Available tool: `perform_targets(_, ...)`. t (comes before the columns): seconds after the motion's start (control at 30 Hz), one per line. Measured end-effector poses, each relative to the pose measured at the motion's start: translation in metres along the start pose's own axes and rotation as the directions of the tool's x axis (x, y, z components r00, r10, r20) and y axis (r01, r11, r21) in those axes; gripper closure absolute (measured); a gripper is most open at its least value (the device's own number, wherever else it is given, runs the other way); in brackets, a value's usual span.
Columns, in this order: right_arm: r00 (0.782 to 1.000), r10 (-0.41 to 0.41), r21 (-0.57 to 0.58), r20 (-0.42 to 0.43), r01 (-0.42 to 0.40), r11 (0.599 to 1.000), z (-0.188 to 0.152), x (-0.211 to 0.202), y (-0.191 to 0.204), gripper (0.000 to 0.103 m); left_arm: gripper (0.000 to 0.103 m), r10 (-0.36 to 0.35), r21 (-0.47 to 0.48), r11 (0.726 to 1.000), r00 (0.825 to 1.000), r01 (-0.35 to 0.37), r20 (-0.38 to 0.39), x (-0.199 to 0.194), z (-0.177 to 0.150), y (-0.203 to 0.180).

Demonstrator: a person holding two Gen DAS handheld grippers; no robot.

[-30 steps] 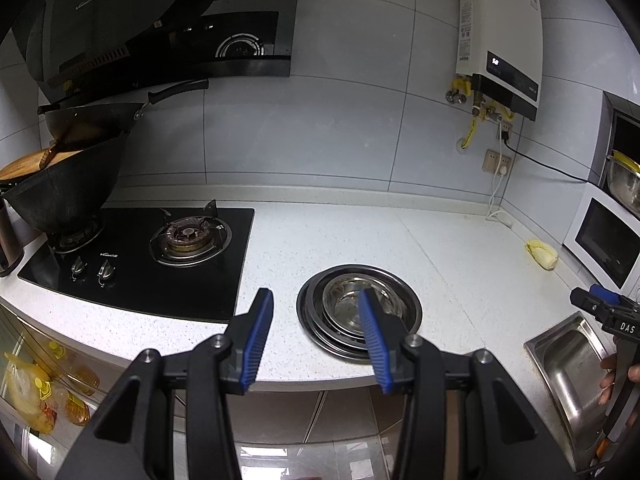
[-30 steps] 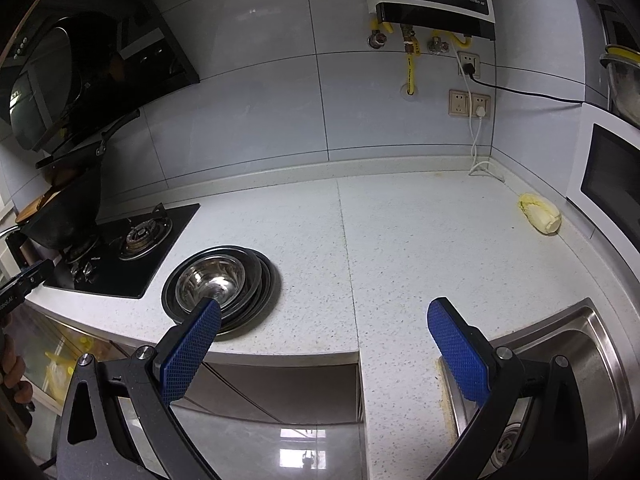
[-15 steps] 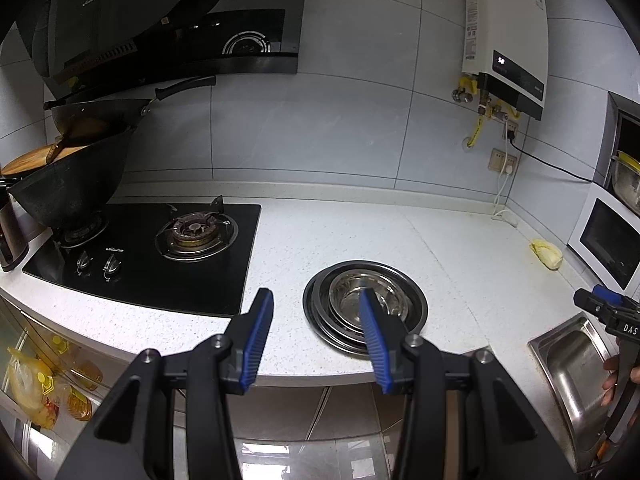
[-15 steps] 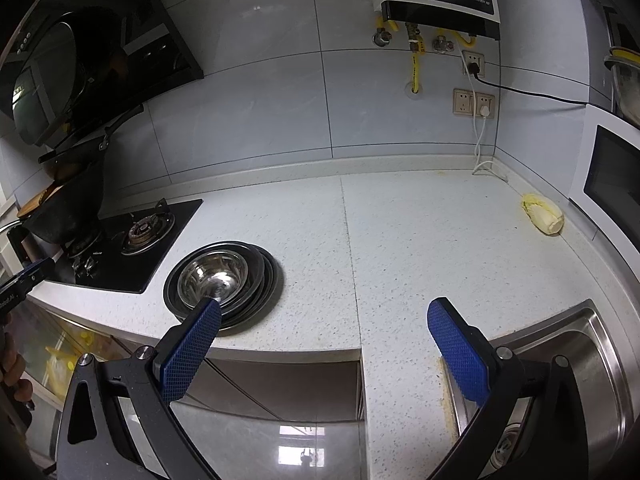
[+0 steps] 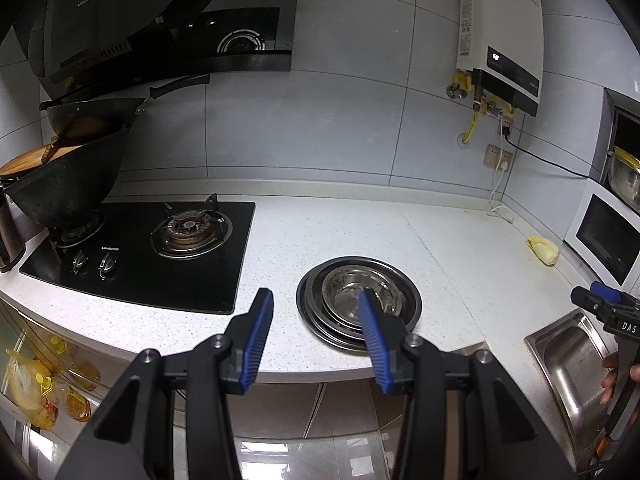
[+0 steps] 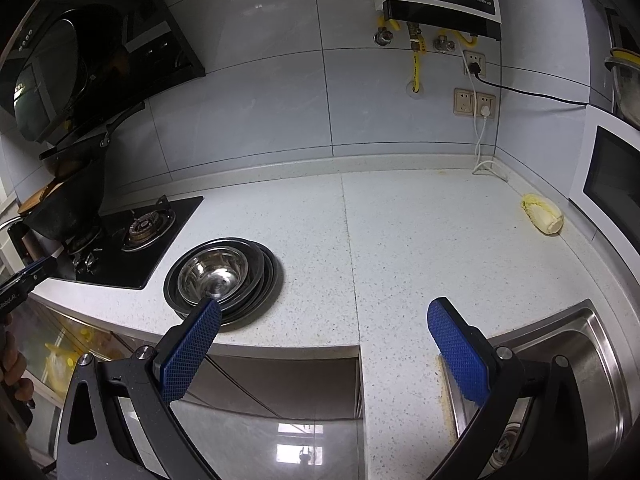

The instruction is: Organize plates and bowls

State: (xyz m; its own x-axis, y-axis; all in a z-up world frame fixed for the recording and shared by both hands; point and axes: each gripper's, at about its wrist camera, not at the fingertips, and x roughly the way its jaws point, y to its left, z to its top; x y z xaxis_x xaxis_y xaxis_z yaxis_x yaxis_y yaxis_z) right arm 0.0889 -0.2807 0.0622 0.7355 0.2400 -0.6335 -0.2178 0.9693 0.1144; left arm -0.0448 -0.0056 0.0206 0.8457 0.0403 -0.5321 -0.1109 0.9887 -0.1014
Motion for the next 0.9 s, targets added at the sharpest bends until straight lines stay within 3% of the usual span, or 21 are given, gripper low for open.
perform_targets(0.9, 1.0, -0.019, 0.0, 0.002, 0.019, 1.0, -0.0004, -0.0061, 0.0027, 0.002, 0.061, -0.042, 0.016, 0.999, 0.999, 0.042, -0.009, 0.0058, 0.0008, -0.0047)
